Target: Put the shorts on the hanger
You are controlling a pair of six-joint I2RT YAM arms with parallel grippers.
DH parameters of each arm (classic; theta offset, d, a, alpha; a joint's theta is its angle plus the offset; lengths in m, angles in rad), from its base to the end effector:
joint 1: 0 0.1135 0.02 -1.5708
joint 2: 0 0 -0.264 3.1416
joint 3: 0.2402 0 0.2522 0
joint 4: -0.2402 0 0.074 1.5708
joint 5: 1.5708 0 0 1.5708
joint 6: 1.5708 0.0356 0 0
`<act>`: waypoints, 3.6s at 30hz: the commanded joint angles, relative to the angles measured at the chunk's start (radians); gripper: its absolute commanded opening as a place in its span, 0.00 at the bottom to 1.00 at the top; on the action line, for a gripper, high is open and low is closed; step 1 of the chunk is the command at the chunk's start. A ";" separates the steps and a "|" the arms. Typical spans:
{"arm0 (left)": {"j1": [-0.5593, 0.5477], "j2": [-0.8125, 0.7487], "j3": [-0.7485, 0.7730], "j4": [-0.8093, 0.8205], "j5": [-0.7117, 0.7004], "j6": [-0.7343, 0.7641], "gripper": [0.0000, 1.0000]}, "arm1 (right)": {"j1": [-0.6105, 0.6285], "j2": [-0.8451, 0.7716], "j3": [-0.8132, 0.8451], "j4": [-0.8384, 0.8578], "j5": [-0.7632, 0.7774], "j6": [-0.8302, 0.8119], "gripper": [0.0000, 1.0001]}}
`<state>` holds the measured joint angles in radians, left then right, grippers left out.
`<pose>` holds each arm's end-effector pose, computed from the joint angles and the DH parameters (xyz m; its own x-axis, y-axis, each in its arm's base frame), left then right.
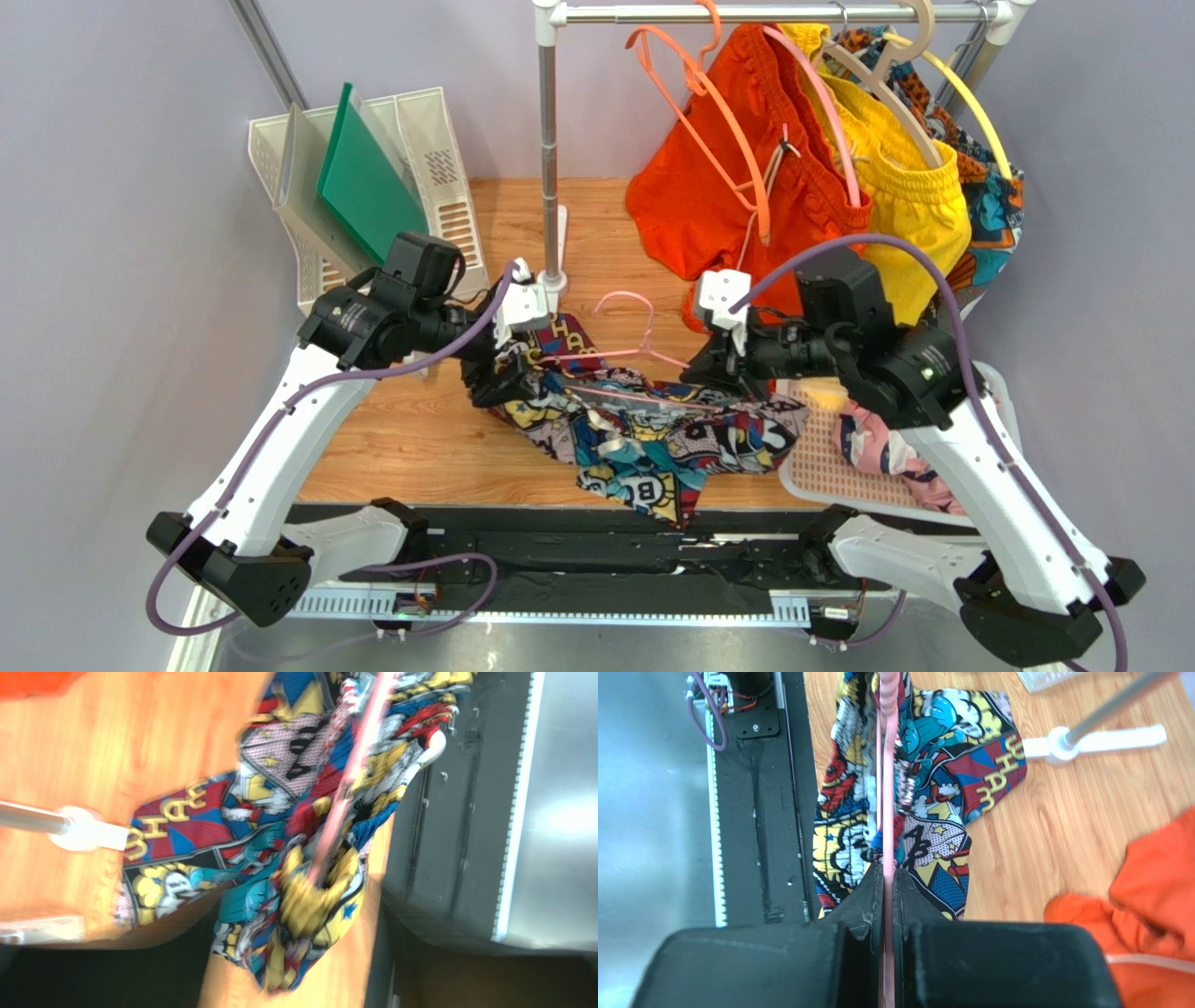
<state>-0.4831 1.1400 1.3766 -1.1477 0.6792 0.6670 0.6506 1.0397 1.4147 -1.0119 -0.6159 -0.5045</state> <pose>0.1633 -0.1109 0.3888 -0.1153 0.6040 -0.7886 0.9847 0.1738 -0.0108 0.1269 0.1224 0.4254 0.0033 -0.4933 -0.8699 -0.9850 0.1483 -0.0878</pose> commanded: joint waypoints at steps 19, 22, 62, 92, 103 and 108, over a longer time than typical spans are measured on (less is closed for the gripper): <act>0.003 -0.020 0.022 0.318 -0.001 -0.244 0.99 | -0.427 -0.339 -0.212 0.010 0.384 0.710 0.00; 0.003 -0.045 -0.002 0.328 0.022 -0.233 0.99 | -0.480 -0.337 -0.220 0.067 0.412 0.750 0.00; 0.003 -0.100 -0.099 0.324 0.043 -0.147 0.99 | -0.641 0.353 0.483 0.572 0.064 0.530 0.00; 0.090 -0.013 -0.024 0.273 0.020 -0.371 1.00 | -0.641 0.442 0.426 0.653 0.087 0.607 0.03; 0.302 0.121 0.214 0.092 0.019 -0.523 0.99 | -0.643 0.235 0.394 0.624 0.217 0.469 0.85; 0.371 0.119 0.243 0.039 -0.016 -0.514 1.00 | -0.641 0.155 0.418 0.477 0.167 0.443 0.88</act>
<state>-0.1486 1.2633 1.5784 -1.0130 0.6884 0.1772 0.0116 1.2522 1.7992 -0.4408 -0.4297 -0.0086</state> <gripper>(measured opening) 0.993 0.870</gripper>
